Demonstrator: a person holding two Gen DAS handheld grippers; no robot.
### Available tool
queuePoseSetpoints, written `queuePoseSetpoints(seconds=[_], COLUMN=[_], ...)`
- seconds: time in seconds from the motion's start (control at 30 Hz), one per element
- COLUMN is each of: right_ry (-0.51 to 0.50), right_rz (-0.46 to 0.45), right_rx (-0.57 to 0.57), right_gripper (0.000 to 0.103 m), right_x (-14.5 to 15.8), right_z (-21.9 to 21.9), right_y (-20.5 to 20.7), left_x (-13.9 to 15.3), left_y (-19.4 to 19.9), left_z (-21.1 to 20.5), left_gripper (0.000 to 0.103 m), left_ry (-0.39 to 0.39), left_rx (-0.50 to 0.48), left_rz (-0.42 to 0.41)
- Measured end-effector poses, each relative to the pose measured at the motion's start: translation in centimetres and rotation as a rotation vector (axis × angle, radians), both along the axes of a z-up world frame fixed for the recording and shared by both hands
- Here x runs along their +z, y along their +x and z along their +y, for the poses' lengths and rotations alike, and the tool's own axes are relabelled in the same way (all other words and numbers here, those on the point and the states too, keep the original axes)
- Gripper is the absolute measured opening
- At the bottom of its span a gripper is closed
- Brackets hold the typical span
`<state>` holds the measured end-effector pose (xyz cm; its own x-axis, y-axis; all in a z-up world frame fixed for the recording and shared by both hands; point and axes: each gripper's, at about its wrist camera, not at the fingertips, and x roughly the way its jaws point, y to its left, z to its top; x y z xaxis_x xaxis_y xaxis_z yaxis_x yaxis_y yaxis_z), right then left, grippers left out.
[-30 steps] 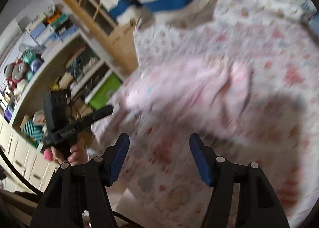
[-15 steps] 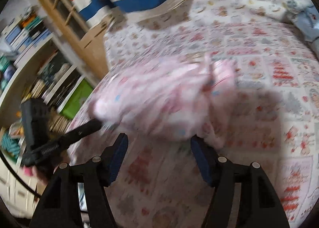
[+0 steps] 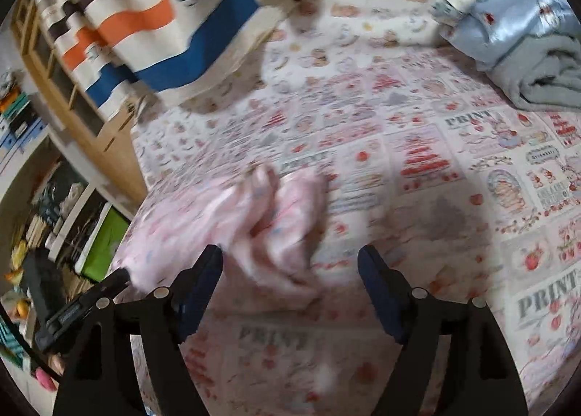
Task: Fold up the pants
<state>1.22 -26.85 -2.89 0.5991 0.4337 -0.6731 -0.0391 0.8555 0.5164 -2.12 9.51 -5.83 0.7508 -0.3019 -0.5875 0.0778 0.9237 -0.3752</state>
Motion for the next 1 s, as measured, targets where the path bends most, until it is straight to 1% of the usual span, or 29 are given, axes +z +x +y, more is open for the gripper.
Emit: queuePoseSetpoints(seconds=[0.03, 0.07, 0.1, 0.13, 0.17, 0.2, 0.27, 0.33, 0.4, 0.43, 0.47, 0.57, 0.6, 0.63, 0.67, 0.7, 0.77, 0.8, 0.83, 0.87, 0.9, 0.93, 0.97, 1.0], right_ry=[0.032, 0.041, 0.035, 0.029, 0.037, 0.056, 0.077, 0.068, 0.035, 0.024, 0.031, 0.014, 0.007, -0.002, 0.0, 0.001, -0.055, -0.065, -0.06, -0.036, -0.011, -0.01, -0.025, -0.04], right_rz=[0.0, -0.009, -0.028, -0.043, -0.048, -0.048, -0.021, 0.014, -0.003, -0.005, 0.0, -0.007, -0.012, -0.015, -0.012, -0.012, -0.037, -0.038, -0.038, -0.031, -0.03, -0.045, -0.063, -0.082], right_rx=[0.009, 0.022, 0.047, 0.061, 0.068, 0.082, 0.116, 0.125, 0.126, 0.154, 0.17, 0.172, 0.183, 0.201, 0.233, 0.263, 0.28, 0.29, 0.303, 0.321, 0.333, 0.333, 0.335, 0.338], right_gripper=[0.078, 0.078, 0.078, 0.078, 0.078, 0.079, 0.084, 0.084, 0.084, 0.084, 0.085, 0.085, 0.084, 0.084, 0.075, 0.07, 0.068, 0.06, 0.054, 0.041, 0.03, 0.027, 0.021, 0.016], right_x=[-0.1, 0.0, 0.1, 0.2, 0.3, 0.3, 0.0, -0.6, -0.6, -0.7, -0.8, -0.7, -0.7, -0.7, -0.8, -0.8, -0.8, -0.8, -0.9, -1.1, -1.1, -1.0, -0.8, -0.5], right_z=[-0.5, -0.6, -0.6, -0.5, -0.4, -0.4, 0.0, 0.5, 1.2, 1.7, 1.9, 2.4, 2.7, 3.1, 3.6, 4.2, 5.2, 5.5, 5.7, 5.9, 5.9, 5.9, 6.1, 6.2], right_y=[0.5, 0.9, 1.3, 1.7, 2.0, 2.3, 3.0, 3.6, 3.7, 4.0, 4.1, 4.0, 3.9, 3.9, 3.8, 3.7, 3.4, 3.4, 3.3, 3.3, 3.2, 3.0, 2.8, 2.5], left_x=[0.6, 1.0, 1.5, 1.9, 2.0, 2.0, 1.4, 0.4, -0.3, -0.6, -0.9, -1.9, -2.1, -2.1, -2.2, -2.3, -2.5, -2.6, -2.5, -2.4, -2.0, -1.8, -1.5, -1.1], left_y=[-0.3, -0.4, -0.5, -0.4, -0.1, 0.3, 1.6, 3.2, 4.2, 4.6, 5.0, 6.0, 6.2, 6.3, 6.5, 6.8, 7.0, 7.0, 7.0, 6.9, 6.6, 6.4, 6.4, 6.1], left_z=[0.4, 0.7, 1.2, 1.7, 2.2, 2.8, 3.5, 3.9, 3.7, 3.6, 3.5, 3.2, 3.1, 3.0, 2.7, 2.4, 1.8, 1.3, 0.7, 0.4, 0.2, 0.0, -0.2, -0.6], left_gripper=[0.078, 0.084, 0.086, 0.088, 0.094, 0.098, 0.099, 0.099, 0.099, 0.099, 0.099, 0.097, 0.096, 0.093, 0.087, 0.074, 0.068, 0.058, 0.053, 0.043, 0.031, 0.02, 0.014, 0.014], left_ry=[0.032, 0.053, 0.06, 0.043, 0.018, -0.024, -0.09, -0.136, -0.168, -0.178, -0.19, -0.244, -0.261, -0.268, -0.273, -0.284, -0.303, -0.281, -0.242, -0.224, -0.21, -0.206, -0.217, -0.178], left_rx=[0.025, 0.044, 0.052, 0.038, 0.023, 0.016, 0.012, -0.012, -0.026, -0.03, -0.036, -0.062, -0.075, -0.083, -0.095, -0.121, -0.143, -0.138, -0.137, -0.137, -0.136, -0.149, -0.175, -0.162], left_rz=[-0.032, -0.055, -0.074, -0.075, -0.065, -0.045, 0.012, 0.084, 0.119, 0.131, 0.139, 0.177, 0.174, 0.17, 0.174, 0.191, 0.206, 0.203, 0.199, 0.194, 0.177, 0.164, 0.16, 0.153])
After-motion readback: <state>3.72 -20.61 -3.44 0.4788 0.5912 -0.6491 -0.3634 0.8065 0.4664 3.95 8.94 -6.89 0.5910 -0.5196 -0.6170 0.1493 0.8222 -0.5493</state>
